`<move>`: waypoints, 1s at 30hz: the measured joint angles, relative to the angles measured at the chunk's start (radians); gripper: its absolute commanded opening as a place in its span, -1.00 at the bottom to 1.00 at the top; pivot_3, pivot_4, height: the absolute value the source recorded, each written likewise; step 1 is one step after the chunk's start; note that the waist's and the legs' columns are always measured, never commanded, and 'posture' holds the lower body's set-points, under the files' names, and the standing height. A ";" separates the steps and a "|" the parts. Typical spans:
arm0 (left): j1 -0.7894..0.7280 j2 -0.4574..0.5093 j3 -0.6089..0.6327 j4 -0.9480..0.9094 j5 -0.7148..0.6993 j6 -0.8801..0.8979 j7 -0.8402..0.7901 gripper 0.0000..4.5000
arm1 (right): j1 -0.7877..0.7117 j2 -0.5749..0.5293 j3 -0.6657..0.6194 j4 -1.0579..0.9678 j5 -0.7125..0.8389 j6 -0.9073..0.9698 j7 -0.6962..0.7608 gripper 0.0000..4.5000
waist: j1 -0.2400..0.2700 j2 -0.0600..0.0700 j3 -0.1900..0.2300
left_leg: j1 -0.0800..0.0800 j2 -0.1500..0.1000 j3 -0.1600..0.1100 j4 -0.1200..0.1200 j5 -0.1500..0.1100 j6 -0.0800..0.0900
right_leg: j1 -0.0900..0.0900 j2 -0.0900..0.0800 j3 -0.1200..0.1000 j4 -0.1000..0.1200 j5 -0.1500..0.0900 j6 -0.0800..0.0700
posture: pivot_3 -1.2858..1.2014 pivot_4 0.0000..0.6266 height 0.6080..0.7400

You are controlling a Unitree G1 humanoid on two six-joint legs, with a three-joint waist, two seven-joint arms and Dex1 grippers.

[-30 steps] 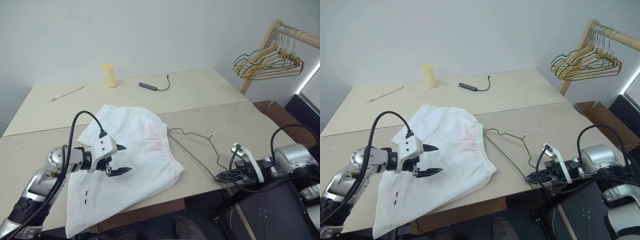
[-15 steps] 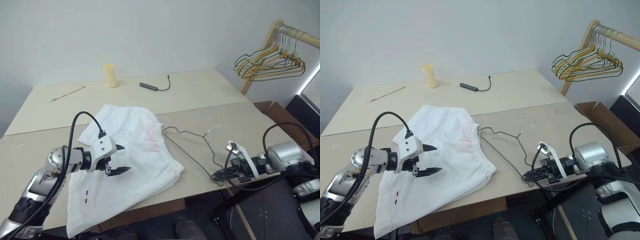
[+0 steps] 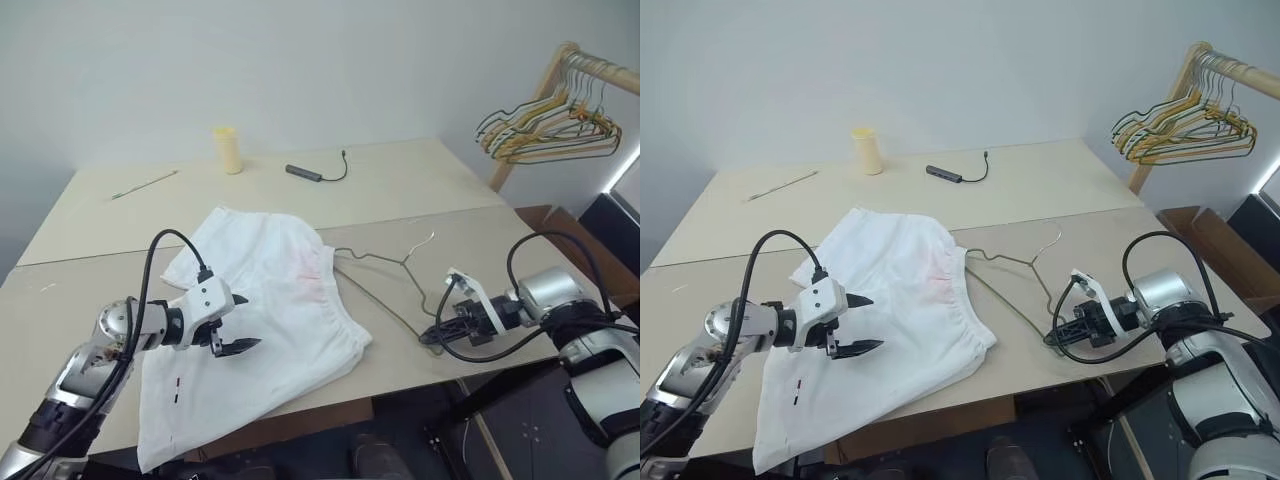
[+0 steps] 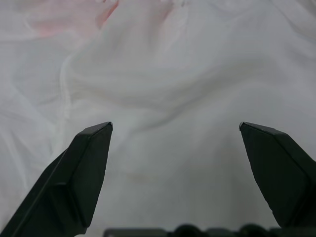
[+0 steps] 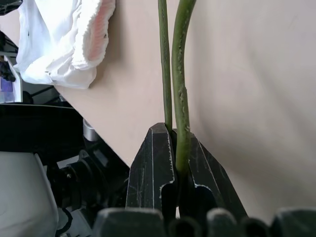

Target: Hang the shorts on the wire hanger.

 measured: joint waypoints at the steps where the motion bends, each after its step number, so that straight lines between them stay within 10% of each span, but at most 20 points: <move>1: 0.001 -0.001 0.000 0.000 0.001 0.000 0.001 1.00 | -0.002 -0.004 0.019 -0.006 0.003 -0.001 0.005 -1.00 | 0.000 0.000 0.000 | 0.000 0.000 0.000 0.000 0.000 0.000 | 0.000 0.000 0.000 0.000 0.000 0.000 | -0.04 -1.00 1.00; 10: 0.001 -0.013 -0.009 -0.001 0.013 -0.003 0.013 1.00 | -0.049 -0.045 0.239 -0.104 0.164 0.023 0.011 -1.00 | -0.008 0.000 0.000 | 0.001 0.000 -0.001 0.000 0.000 0.000 | 0.000 0.000 0.000 0.001 0.000 0.000 | -0.04 -1.00 1.00; 30: 0.057 -0.037 -0.016 -0.026 0.043 -0.001 0.077 1.00 | -0.289 0.223 0.301 0.414 0.146 -0.094 0.015 -1.00 | 0.020 0.002 -0.001 | 0.001 0.000 -0.004 0.001 0.000 0.000 | -0.001 0.000 -0.002 0.003 0.002 -0.003 | 0.00 -1.00 1.00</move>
